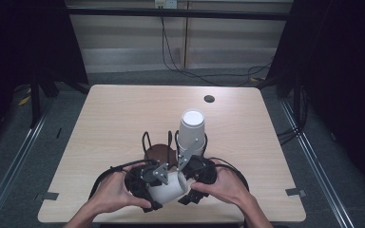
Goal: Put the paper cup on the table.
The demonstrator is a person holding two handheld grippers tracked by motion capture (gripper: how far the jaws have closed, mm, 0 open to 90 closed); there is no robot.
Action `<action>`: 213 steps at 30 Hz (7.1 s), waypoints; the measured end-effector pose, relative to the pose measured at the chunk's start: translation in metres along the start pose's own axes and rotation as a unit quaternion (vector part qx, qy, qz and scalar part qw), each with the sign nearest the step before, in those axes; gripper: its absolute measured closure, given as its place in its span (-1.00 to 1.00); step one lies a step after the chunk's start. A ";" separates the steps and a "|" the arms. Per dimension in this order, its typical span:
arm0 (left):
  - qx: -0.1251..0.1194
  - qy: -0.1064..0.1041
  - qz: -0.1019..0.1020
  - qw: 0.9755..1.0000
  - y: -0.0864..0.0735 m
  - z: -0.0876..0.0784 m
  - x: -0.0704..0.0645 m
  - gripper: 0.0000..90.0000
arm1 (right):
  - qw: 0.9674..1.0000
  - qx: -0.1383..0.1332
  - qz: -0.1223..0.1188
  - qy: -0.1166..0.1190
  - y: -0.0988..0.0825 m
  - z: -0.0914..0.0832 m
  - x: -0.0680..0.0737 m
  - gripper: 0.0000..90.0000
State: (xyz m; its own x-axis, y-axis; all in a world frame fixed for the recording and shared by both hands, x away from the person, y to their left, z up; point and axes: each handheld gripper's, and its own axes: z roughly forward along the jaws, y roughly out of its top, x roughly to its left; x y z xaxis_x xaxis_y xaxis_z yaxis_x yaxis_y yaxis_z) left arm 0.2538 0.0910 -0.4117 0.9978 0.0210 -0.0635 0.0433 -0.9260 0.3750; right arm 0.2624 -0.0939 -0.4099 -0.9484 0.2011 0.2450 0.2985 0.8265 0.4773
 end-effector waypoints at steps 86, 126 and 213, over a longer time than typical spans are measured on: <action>-0.215 -0.008 -0.022 0.976 -0.026 -0.028 0.015 -0.66 | 0.998 -0.066 -0.001 -0.005 -0.007 -0.010 -0.006 -0.45; -0.351 0.011 -0.144 0.925 -0.081 -0.033 0.026 -0.65 | 0.987 -0.155 0.046 -0.012 -0.029 -0.026 -0.020 -0.45; -0.451 0.045 -0.068 0.889 -0.056 -0.015 0.004 -0.90 | 0.954 -0.295 0.006 0.058 -0.029 -0.020 -0.012 -0.45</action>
State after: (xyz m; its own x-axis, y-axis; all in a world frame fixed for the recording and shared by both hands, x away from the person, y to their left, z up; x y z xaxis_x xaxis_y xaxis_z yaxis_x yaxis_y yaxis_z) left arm 0.2565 0.1484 -0.4186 0.9786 0.1769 -0.1054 0.1459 -0.2344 0.9611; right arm 0.2672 -0.1311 -0.4096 -0.9366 0.1213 0.3289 0.3499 0.3775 0.8573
